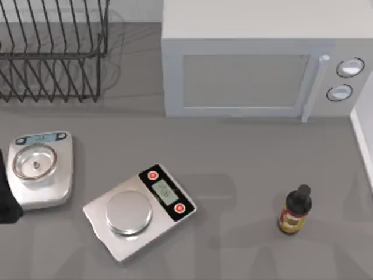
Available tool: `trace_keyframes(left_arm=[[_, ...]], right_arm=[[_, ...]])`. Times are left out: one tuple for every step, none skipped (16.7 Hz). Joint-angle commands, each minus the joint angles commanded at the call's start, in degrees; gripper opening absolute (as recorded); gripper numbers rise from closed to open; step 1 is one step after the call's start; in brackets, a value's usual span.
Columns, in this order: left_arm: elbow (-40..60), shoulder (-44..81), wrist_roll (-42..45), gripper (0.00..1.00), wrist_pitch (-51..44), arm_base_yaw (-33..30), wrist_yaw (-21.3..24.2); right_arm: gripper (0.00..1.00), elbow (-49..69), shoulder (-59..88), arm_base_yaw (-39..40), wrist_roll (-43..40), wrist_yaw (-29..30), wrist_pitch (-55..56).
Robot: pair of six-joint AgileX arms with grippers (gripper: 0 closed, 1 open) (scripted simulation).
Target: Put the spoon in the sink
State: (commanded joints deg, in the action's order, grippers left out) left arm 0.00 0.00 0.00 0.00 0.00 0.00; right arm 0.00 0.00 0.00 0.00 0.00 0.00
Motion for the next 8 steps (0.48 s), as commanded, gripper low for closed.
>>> trace_keyframes(left_arm=[[0.0, 0.0, 0.0, 1.0, 0.0, 0.0, 0.0], [0.0, 0.0, 0.0, 1.0, 0.0, 0.0, 0.0], [0.0, 0.0, 0.0, 1.0, 0.0, 0.0, 0.0], [0.0, 0.0, 0.0, 1.0, 0.0, 0.0, 0.0], [0.0, 0.0, 0.0, 1.0, 0.0, 0.0, 0.0], [0.0, 0.0, 0.0, 1.0, 0.0, 0.0, 0.0], [0.0, 0.0, 0.0, 1.0, 0.0, 0.0, 0.0], [0.0, 0.0, 0.0, 1.0, 0.0, 0.0, 0.0]], right_arm=[[1.0, 0.0, 0.0, 0.0, 0.0, 0.0, 0.0], [1.0, 0.08, 0.08, -0.02, 0.03, 0.0, -0.08], [1.0, 0.67, 0.73, -0.21, 0.27, 0.03, -0.73], [1.0, 1.79, 1.98, -0.54, 0.71, 0.07, -1.96], [1.0, 3.36, 3.82, -1.0, 1.34, 0.1, -3.74], [1.0, 5.32, 6.3, -1.55, 2.13, 0.12, -6.06], [1.0, 7.6, 9.42, -2.18, 3.06, 0.13, -8.85], [1.0, 10.09, 13.13, -2.88, 4.1, 0.13, -12.05]])
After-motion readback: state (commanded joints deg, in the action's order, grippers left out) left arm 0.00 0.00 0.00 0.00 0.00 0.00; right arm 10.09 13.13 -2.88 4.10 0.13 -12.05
